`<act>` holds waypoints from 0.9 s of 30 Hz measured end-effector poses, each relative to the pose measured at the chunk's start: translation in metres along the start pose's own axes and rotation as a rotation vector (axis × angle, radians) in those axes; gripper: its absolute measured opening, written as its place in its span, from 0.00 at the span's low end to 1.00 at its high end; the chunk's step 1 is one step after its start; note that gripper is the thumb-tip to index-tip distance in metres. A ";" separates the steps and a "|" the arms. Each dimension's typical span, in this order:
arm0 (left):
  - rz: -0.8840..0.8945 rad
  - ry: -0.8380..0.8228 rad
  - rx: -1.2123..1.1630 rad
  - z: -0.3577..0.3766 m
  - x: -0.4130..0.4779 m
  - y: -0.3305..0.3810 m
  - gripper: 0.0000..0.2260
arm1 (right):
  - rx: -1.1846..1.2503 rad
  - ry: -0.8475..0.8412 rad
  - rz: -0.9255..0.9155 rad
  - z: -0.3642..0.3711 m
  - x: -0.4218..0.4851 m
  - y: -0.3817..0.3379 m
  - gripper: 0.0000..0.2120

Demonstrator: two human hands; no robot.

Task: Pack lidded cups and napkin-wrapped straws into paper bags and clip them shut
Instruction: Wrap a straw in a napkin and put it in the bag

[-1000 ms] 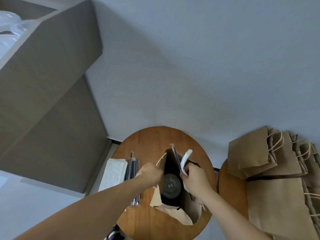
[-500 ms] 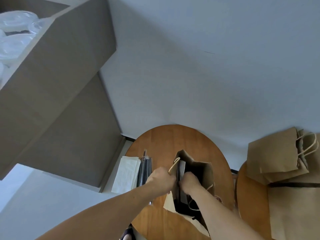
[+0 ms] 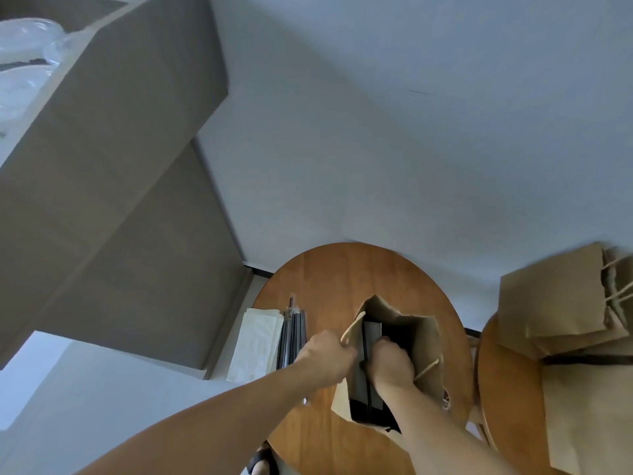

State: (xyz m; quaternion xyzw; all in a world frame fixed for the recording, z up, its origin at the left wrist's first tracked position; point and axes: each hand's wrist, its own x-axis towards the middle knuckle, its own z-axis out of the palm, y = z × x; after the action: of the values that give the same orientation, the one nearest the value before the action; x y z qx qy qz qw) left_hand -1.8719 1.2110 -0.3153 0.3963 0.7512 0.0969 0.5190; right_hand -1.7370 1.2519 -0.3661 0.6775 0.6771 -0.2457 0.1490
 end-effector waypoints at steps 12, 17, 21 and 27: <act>0.142 -0.103 -0.012 0.001 -0.003 0.005 0.15 | 0.022 0.378 -0.283 -0.099 -0.041 0.050 0.18; 0.186 -0.235 0.030 0.007 -0.009 0.003 0.36 | 0.756 0.095 0.064 -0.098 -0.045 0.078 0.32; 0.169 -0.225 0.070 0.026 -0.015 0.007 0.29 | 1.107 -0.382 0.216 -0.080 -0.047 0.078 0.33; 0.092 -0.056 0.113 0.038 -0.018 0.018 0.13 | 0.637 -0.188 -0.023 -0.061 -0.042 0.071 0.12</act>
State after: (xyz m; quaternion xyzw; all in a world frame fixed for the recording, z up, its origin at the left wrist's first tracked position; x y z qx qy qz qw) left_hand -1.8274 1.2001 -0.3092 0.4614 0.7218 0.0672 0.5115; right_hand -1.6570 1.2466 -0.3017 0.6567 0.5571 -0.5083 -0.0112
